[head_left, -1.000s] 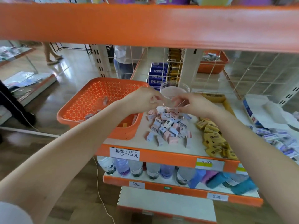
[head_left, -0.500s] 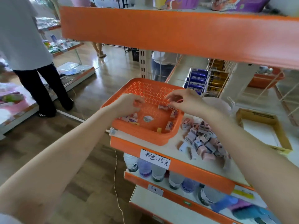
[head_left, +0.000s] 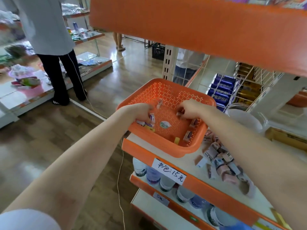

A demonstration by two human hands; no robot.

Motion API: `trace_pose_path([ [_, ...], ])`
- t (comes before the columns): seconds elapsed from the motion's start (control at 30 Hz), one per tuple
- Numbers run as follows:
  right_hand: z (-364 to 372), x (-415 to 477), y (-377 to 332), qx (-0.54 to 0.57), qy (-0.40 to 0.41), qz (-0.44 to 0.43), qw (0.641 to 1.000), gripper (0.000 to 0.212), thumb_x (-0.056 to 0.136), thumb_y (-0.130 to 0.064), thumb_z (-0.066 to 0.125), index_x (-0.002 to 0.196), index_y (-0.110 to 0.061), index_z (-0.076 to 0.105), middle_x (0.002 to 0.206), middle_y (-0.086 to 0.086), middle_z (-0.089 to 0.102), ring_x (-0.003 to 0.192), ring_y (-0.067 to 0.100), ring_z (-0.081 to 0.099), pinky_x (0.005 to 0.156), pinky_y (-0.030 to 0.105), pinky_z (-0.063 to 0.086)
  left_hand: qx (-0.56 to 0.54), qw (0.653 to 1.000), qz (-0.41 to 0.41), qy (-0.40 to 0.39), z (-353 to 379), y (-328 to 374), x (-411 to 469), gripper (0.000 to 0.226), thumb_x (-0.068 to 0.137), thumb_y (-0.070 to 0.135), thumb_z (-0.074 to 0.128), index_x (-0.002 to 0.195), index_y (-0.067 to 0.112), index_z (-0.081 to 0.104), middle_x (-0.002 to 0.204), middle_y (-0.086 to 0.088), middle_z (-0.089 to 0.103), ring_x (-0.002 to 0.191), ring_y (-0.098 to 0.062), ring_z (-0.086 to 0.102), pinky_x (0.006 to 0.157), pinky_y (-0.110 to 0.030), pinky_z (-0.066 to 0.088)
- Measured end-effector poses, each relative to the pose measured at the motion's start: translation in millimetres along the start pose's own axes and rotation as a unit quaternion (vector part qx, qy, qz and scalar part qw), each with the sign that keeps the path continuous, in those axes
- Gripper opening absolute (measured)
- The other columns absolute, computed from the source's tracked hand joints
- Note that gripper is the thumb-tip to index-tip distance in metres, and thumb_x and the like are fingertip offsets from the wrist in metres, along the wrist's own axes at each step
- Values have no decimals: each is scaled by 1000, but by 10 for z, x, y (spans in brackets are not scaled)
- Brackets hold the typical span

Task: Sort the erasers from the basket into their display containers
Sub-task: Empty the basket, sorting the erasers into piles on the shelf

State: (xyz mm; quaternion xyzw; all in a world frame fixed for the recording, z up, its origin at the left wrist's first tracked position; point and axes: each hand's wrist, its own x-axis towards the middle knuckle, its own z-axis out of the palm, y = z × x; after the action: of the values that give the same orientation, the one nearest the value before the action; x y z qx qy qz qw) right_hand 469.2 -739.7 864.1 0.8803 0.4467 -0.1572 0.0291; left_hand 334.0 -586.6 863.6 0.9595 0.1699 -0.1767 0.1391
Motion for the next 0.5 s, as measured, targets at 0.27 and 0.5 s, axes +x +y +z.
trace_pose_path([
  [0.27,16,18,-17,-16,-38,-39,998,38,82,-13,66,118,-24,60,115,0,58,95,17,52,78,27,43,-9,999,49,-6,22,7,19,41,84,26,70,123,18,60,128,-1,57,107,-18,53,85,-25,39],
  [0.5,9,-14,-52,1,-39,-40,998,35,82,-18,67,117,-21,61,115,1,58,98,18,53,80,28,42,48,991,120,-23,44,88,1,44,84,26,70,126,28,56,134,4,50,118,-19,50,101,-31,40],
])
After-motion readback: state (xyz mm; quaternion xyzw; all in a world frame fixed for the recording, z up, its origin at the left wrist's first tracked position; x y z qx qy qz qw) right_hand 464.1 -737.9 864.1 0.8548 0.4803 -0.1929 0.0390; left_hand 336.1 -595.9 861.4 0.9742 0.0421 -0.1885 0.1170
